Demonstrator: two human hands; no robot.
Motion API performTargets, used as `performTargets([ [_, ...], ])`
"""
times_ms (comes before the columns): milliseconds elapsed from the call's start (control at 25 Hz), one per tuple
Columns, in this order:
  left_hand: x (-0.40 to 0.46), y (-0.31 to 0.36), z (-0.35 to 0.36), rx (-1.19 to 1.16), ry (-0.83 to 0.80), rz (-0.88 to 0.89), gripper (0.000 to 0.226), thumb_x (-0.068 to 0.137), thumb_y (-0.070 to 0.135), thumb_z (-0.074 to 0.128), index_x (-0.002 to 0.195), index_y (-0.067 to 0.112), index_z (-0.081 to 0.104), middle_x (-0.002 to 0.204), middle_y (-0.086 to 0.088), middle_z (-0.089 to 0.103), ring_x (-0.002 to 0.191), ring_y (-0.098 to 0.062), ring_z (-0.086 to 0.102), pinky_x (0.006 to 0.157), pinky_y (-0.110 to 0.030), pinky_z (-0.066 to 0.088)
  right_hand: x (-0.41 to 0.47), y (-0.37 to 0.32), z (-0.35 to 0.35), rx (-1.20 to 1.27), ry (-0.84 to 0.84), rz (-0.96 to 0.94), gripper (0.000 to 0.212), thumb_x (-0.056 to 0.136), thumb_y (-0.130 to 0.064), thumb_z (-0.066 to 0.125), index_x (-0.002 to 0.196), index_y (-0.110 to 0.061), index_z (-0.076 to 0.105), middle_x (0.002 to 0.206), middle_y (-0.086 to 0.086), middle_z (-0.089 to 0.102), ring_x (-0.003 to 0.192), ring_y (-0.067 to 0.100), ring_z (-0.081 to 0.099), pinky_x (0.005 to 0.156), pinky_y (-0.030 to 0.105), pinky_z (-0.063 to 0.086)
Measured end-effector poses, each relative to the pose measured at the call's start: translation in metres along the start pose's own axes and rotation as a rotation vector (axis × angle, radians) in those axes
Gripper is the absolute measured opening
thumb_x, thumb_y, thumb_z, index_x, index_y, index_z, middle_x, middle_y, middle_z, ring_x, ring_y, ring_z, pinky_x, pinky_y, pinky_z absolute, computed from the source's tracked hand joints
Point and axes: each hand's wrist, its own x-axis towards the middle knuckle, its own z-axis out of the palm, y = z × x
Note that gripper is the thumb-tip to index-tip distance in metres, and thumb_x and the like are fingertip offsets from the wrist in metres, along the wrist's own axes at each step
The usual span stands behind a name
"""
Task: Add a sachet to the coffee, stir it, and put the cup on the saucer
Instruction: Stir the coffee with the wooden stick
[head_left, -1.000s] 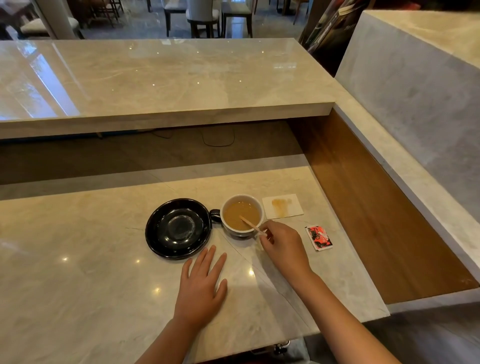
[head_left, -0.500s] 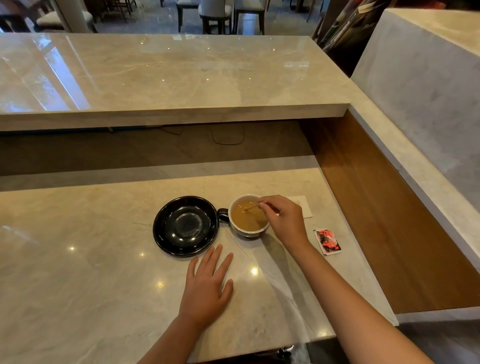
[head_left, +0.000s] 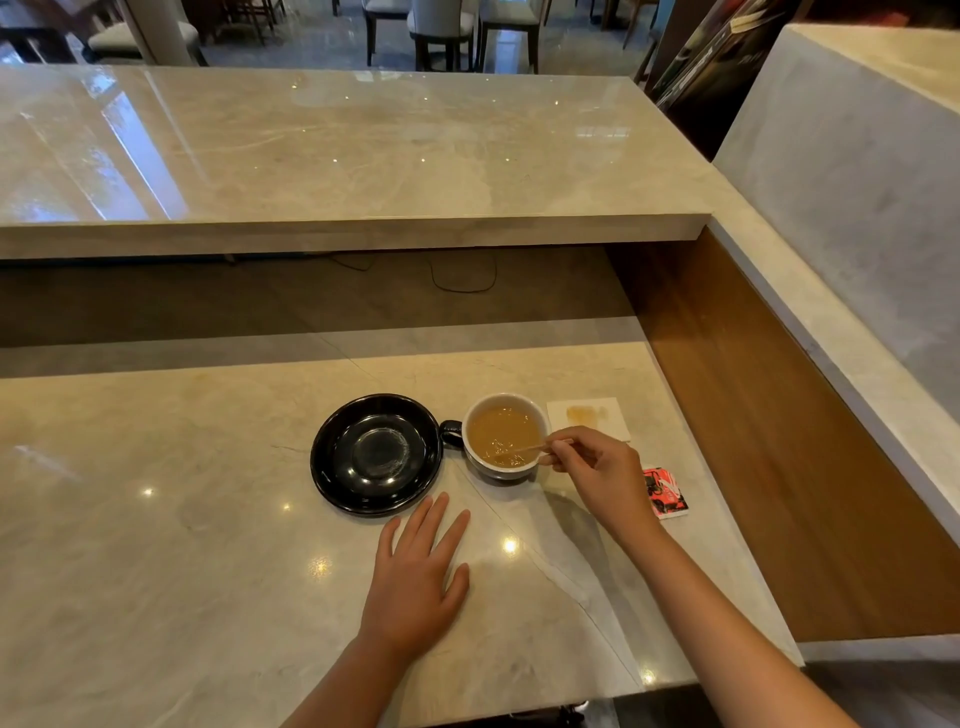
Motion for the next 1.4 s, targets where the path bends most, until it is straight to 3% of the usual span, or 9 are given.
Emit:
performTargets([
  [120, 0.000, 0.000, 0.000, 0.001, 0.001, -0.008, 0.057, 0.089, 0.048, 0.034, 0.143, 0.032, 0.030, 0.150, -0.001, 0.026, 0.137, -0.016, 0.012, 0.108, -0.038, -0.002, -0.001, 0.002, 0.017, 0.016, 0.074, -0.067, 0.020, 0.086, -0.001, 0.059, 0.092, -0.017, 0.070, 0.080, 0.000, 0.071, 0.075, 0.018, 0.068, 0.072, 0.020, 0.054],
  [240, 0.000, 0.001, 0.000, -0.006, 0.002, -0.009, 0.057, 0.089, 0.048, 0.033, 0.143, 0.032, 0.031, 0.150, -0.001, 0.026, 0.137, -0.016, 0.013, 0.108, -0.039, -0.001, 0.001, 0.002, 0.023, -0.139, 0.130, -0.203, 0.016, 0.087, -0.005, 0.058, 0.095, -0.010, 0.071, 0.083, 0.004, 0.073, 0.073, 0.013, 0.064, 0.066, 0.007, 0.044],
  [400, 0.001, 0.001, 0.000, -0.004, 0.005, -0.008, 0.056, 0.089, 0.048, 0.033, 0.142, 0.031, 0.032, 0.150, -0.002, 0.027, 0.137, -0.016, 0.014, 0.108, -0.040, 0.002, 0.000, 0.011, 0.010, -0.366, 0.127, -0.408, 0.027, 0.087, -0.022, 0.049, 0.095, -0.006, 0.070, 0.085, 0.010, 0.075, 0.074, 0.015, 0.067, 0.069, 0.012, 0.045],
  [520, 0.000, 0.001, 0.000, -0.005, 0.007, -0.007, 0.056, 0.089, 0.048, 0.034, 0.143, 0.031, 0.031, 0.150, -0.002, 0.027, 0.137, -0.016, 0.013, 0.108, -0.039, 0.000, -0.002, 0.010, -0.003, -0.559, 0.079, -0.530, 0.018, 0.084, -0.013, 0.056, 0.092, -0.004, 0.069, 0.080, 0.011, 0.075, 0.069, 0.025, 0.070, 0.059, 0.029, 0.055],
  [640, 0.000, 0.001, -0.001, -0.008, 0.006, -0.008, 0.057, 0.089, 0.047, 0.034, 0.143, 0.031, 0.031, 0.151, -0.002, 0.026, 0.138, -0.016, 0.011, 0.109, -0.039, -0.001, -0.004, 0.001, -0.007, -0.566, 0.014, -0.489, 0.014, 0.083, -0.009, 0.058, 0.091, -0.005, 0.069, 0.080, 0.012, 0.074, 0.070, 0.027, 0.069, 0.060, 0.032, 0.057],
  [880, 0.000, 0.002, -0.001, -0.008, -0.007, -0.029, 0.057, 0.089, 0.049, 0.034, 0.143, 0.034, 0.029, 0.151, 0.000, 0.025, 0.137, -0.013, 0.008, 0.109, -0.036, -0.008, -0.003, -0.007, 0.006, -0.138, -0.019, -0.090, 0.013, 0.087, -0.007, 0.060, 0.092, -0.012, 0.071, 0.076, 0.003, 0.071, 0.074, 0.018, 0.067, 0.071, 0.031, 0.054],
  [1120, 0.001, 0.000, 0.001, -0.001, -0.017, -0.019, 0.058, 0.088, 0.049, 0.038, 0.143, 0.034, 0.028, 0.151, 0.001, 0.023, 0.137, -0.011, 0.005, 0.109, -0.035, -0.010, -0.003, 0.000, 0.024, -0.223, 0.111, -0.240, 0.017, 0.087, -0.010, 0.059, 0.099, -0.011, 0.070, 0.086, 0.003, 0.073, 0.078, 0.008, 0.061, 0.068, 0.003, 0.042],
  [1240, 0.000, 0.000, 0.001, -0.005, -0.012, -0.024, 0.058, 0.089, 0.050, 0.038, 0.143, 0.034, 0.027, 0.151, 0.001, 0.023, 0.137, -0.010, 0.004, 0.109, -0.035, -0.011, -0.004, 0.007, 0.020, -0.358, 0.119, -0.381, 0.026, 0.087, -0.023, 0.051, 0.098, -0.008, 0.070, 0.084, 0.008, 0.075, 0.071, 0.013, 0.067, 0.067, 0.011, 0.046],
  [1400, 0.001, 0.002, 0.000, 0.001, -0.014, -0.025, 0.058, 0.088, 0.050, 0.037, 0.143, 0.034, 0.029, 0.150, 0.000, 0.026, 0.137, -0.014, 0.012, 0.109, -0.035, -0.009, -0.008, 0.009, 0.005, -0.548, 0.073, -0.498, 0.019, 0.080, -0.010, 0.060, 0.097, -0.007, 0.069, 0.081, 0.010, 0.076, 0.065, 0.024, 0.070, 0.054, 0.029, 0.058],
])
